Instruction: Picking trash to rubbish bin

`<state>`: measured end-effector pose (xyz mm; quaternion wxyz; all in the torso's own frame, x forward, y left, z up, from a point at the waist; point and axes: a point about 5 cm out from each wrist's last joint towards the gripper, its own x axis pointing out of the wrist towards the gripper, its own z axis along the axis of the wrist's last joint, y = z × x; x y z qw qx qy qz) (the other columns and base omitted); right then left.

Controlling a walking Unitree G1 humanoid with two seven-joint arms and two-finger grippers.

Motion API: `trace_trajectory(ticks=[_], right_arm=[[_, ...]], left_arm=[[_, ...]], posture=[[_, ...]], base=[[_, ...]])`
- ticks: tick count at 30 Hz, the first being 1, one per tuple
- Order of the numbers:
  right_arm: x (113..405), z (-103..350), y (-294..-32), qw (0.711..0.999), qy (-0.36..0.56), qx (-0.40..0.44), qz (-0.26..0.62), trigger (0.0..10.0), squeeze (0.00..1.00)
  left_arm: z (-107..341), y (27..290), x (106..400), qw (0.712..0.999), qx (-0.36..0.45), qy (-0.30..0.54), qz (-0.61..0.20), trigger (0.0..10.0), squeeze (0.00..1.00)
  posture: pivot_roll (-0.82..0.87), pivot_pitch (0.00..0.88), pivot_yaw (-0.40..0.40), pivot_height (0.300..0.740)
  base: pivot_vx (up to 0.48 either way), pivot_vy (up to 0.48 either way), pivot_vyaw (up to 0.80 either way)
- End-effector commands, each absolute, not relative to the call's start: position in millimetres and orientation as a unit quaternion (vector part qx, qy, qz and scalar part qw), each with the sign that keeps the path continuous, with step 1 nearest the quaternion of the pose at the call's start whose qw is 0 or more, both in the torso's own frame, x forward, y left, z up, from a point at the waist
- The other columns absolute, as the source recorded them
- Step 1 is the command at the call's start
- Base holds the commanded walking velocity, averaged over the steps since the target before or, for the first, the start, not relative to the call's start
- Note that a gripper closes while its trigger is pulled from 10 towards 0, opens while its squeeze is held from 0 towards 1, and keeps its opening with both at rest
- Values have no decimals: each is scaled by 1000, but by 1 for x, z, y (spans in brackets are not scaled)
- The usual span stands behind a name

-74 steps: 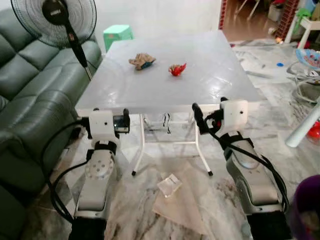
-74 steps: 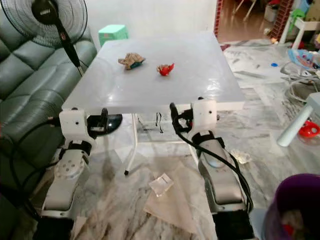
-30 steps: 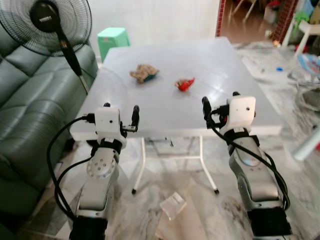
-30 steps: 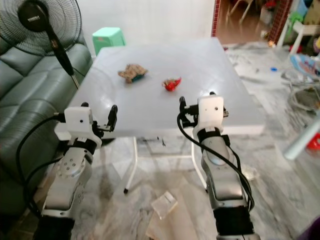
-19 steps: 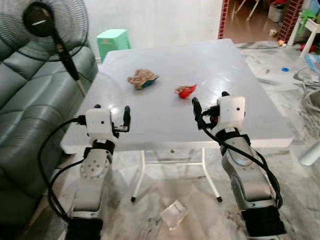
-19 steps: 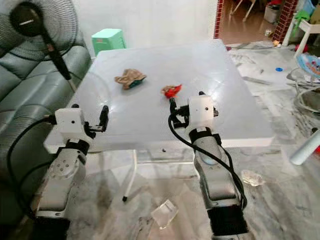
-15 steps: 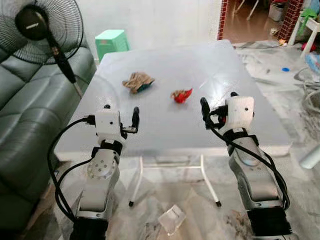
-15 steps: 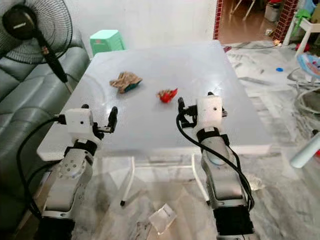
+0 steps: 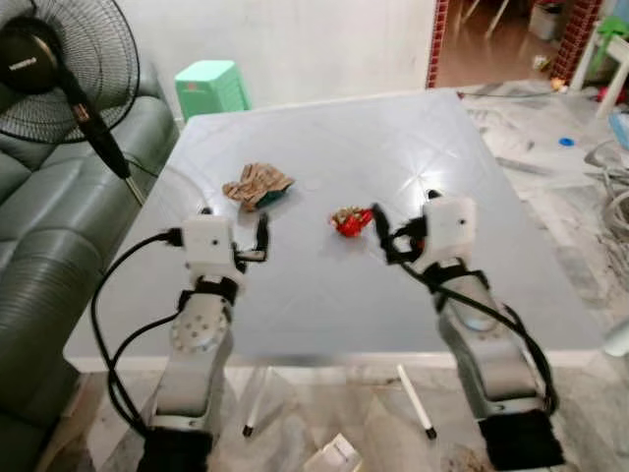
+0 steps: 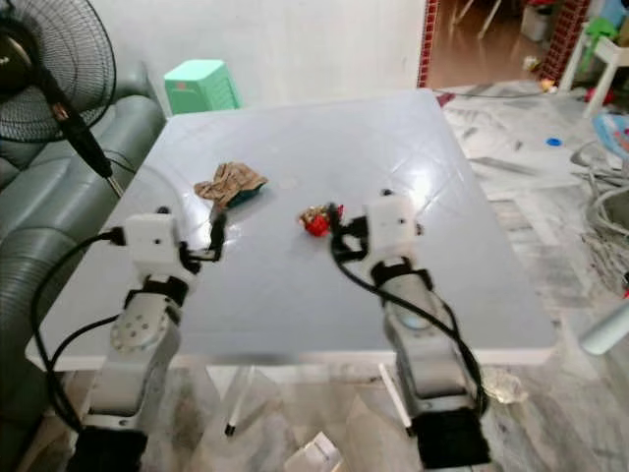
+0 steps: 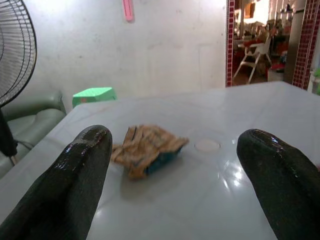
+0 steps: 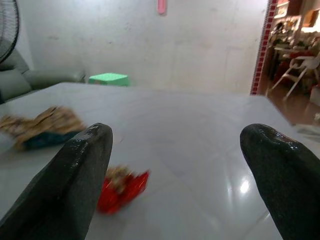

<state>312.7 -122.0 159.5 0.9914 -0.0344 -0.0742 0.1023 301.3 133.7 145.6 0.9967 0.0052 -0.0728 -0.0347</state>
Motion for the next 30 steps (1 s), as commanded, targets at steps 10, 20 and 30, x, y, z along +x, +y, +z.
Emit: trace_trajectory(ticks=[10, 20, 30], right_arm=[[308, 159, -101, 983, -61, -19, 172, 10000, 0], [314, 148, -88, 970, -25, -22, 241, 10000, 0], [340, 144, -94, 975, -26, -74, 210, 10000, 0]], left_arm=[[147, 146, 302, 997, 31, -74, -6, 10000, 0], [141, 148, 300, 997, 54, -58, -8, 10000, 0], [121, 159, 265, 995, 96, -28, -27, 10000, 0]], posture=[[-54, 0, 61, 740], [-26, 0, 54, 740], [55, 41, 32, 740]], base=[[0, 0, 0], [0, 0, 0], [0, 0, 0]])
